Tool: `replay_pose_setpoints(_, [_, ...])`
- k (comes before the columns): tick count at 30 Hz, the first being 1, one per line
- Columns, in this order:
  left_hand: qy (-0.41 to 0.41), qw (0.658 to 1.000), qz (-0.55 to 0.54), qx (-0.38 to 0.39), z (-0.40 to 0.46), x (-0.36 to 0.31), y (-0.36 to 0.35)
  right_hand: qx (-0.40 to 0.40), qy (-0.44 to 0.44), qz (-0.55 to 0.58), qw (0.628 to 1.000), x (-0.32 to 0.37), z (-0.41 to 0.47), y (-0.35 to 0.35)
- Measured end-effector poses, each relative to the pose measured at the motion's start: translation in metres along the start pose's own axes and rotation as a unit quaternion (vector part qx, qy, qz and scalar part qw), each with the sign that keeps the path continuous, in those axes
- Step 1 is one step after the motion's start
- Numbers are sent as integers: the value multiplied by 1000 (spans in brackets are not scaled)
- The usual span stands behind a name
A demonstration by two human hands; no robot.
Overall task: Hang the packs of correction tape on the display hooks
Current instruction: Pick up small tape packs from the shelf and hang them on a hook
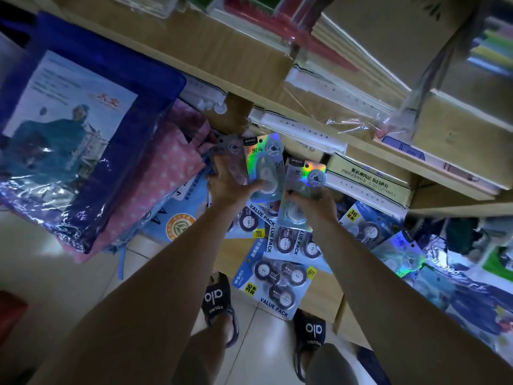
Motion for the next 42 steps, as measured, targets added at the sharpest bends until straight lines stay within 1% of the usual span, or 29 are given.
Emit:
replay_pose_setpoints(3, [-1,1000,-5,-2,4,3,2,4,-35,25,999,-1,2,2])
replay_pose_setpoints(6, [-8,1000,-20,-15,5,5,5,-8,-41,12,999,0,2,11])
replay_pose_setpoints(9, [-10,998,-53,-27,5,7,10,-20,-27,9,999,-2,-2,22])
replay_pose_setpoints(12, [-21,998,-54,-29,3,11,15,-6,-38,68,997,-16,-14,31])
replay_pose_setpoints(15, [-43,997,-39,-45,-3,14,20,39,-75,153,985,-26,-28,37])
replay_pose_setpoints(17, [-57,996,-34,-53,-7,12,24,73,-74,197,975,-22,-35,35])
replay_pose_setpoints(20, [-48,997,-38,-37,-10,12,25,118,-21,169,978,-3,-39,27])
replay_pose_setpoints(23, [-51,998,-23,-22,-14,13,23,122,59,152,979,25,-34,19])
replay_pose_setpoints(25, [-52,998,-27,7,-18,13,20,126,85,139,979,44,-29,12])
replay_pose_setpoints(27, [-52,997,-43,34,-22,12,16,146,102,88,980,58,-21,2])
replay_pose_setpoints(29, [-49,996,-57,40,-24,13,16,168,122,38,977,61,-9,-10])
replay_pose_setpoints(31, [-42,996,-65,41,-25,14,16,171,126,10,977,56,-1,-19])
replay_pose_setpoints(34, [-40,995,-68,58,-29,13,14,152,135,13,979,52,-1,-26])
replay_pose_setpoints(37, [-53,995,-55,63,-36,9,13,124,130,45,983,46,-7,-24])
replay_pose_setpoints(39, [-69,994,-59,64,-46,6,14,114,111,72,985,39,-15,-19])
replay_pose_setpoints(42, [-108,990,-64,60,-69,-3,19,105,70,143,982,21,-34,2])
Point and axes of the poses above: each hand's wrist, its own z-axis towards the middle knuckle, its own y-axis out of the back of the hand, x = y × z, the point moved 6 cm from there along z, towards the middle knuckle, and after that the axes turned 10 degrees about y, right-handed, at the moved point
